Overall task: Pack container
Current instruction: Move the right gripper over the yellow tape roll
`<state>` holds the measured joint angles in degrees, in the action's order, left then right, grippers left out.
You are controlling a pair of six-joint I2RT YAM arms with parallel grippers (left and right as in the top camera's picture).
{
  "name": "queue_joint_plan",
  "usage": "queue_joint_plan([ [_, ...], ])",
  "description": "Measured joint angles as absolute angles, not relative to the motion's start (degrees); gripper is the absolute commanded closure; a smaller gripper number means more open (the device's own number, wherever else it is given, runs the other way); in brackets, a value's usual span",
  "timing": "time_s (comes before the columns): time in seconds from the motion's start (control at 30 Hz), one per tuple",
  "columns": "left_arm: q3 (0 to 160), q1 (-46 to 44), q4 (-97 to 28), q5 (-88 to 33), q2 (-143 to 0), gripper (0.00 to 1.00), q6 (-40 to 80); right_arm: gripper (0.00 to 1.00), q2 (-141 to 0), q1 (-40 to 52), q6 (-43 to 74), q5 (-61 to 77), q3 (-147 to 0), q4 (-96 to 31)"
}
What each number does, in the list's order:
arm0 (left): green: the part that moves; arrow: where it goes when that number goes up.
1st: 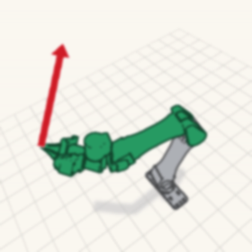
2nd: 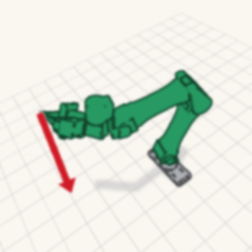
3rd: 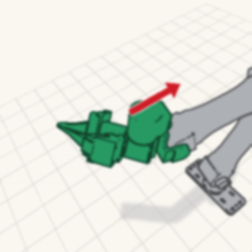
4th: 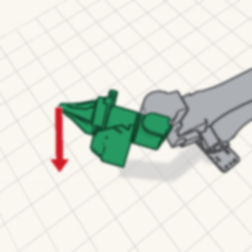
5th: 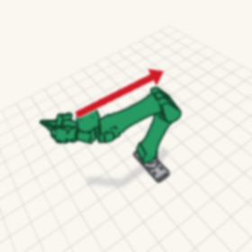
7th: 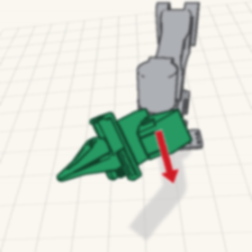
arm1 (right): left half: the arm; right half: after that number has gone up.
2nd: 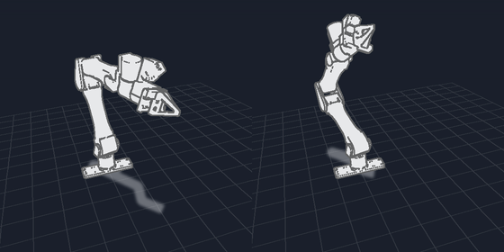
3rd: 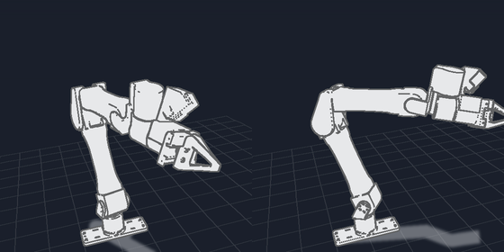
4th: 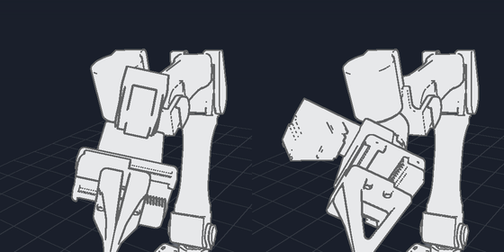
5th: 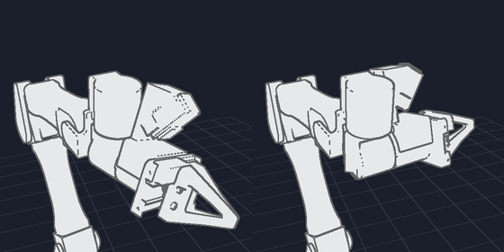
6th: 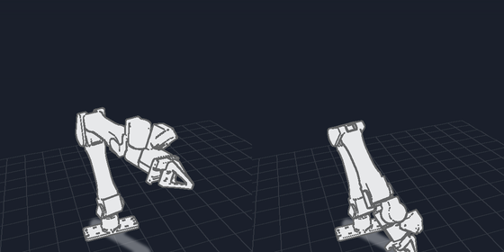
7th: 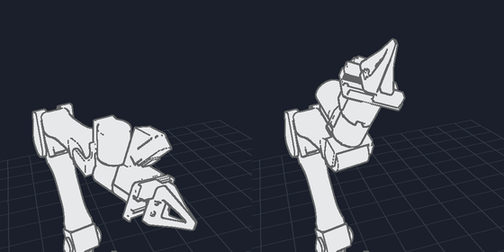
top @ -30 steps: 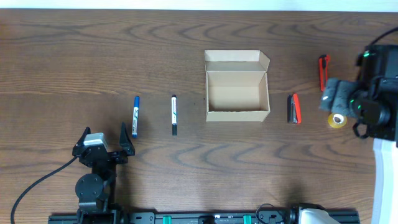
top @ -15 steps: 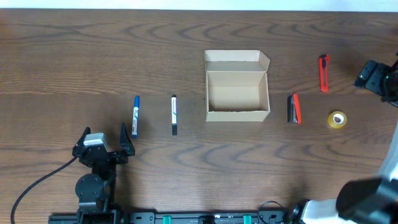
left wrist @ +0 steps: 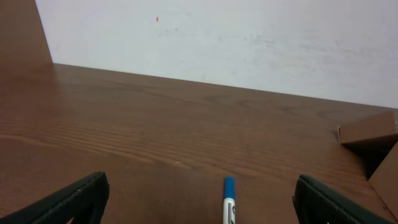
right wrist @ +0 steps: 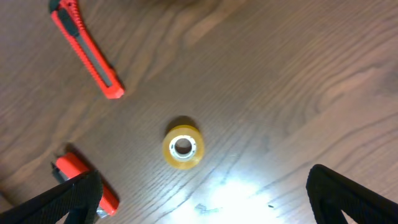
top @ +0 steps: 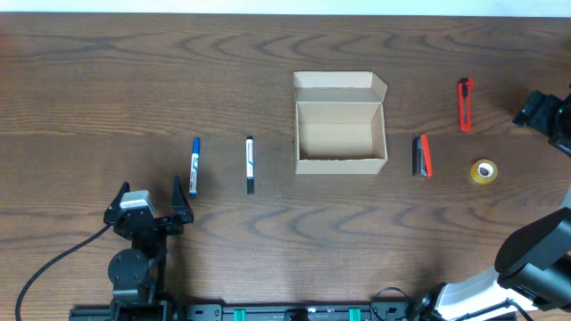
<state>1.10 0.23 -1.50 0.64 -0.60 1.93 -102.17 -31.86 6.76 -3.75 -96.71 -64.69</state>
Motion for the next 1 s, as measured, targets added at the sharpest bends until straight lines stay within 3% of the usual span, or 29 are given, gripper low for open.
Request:
queue_joint_plan([
  [0.3,1.1,0.2,-1.5,0.6,-0.6,0.05,1.9,0.01,-102.2,-31.9,10.3,-7.6,-94.6,-64.7],
  [0.7,1.1,0.2,-1.5,0.6,-0.6,0.05,1.9,0.01,-102.3,-32.7,10.2,-3.3,-75.4,-55.1],
  [1.0,1.1,0.2,-1.5,0.6,-0.6,0.05,1.9,0.01,-102.3,-34.9,10.2,-2.7,-74.4,-50.2],
])
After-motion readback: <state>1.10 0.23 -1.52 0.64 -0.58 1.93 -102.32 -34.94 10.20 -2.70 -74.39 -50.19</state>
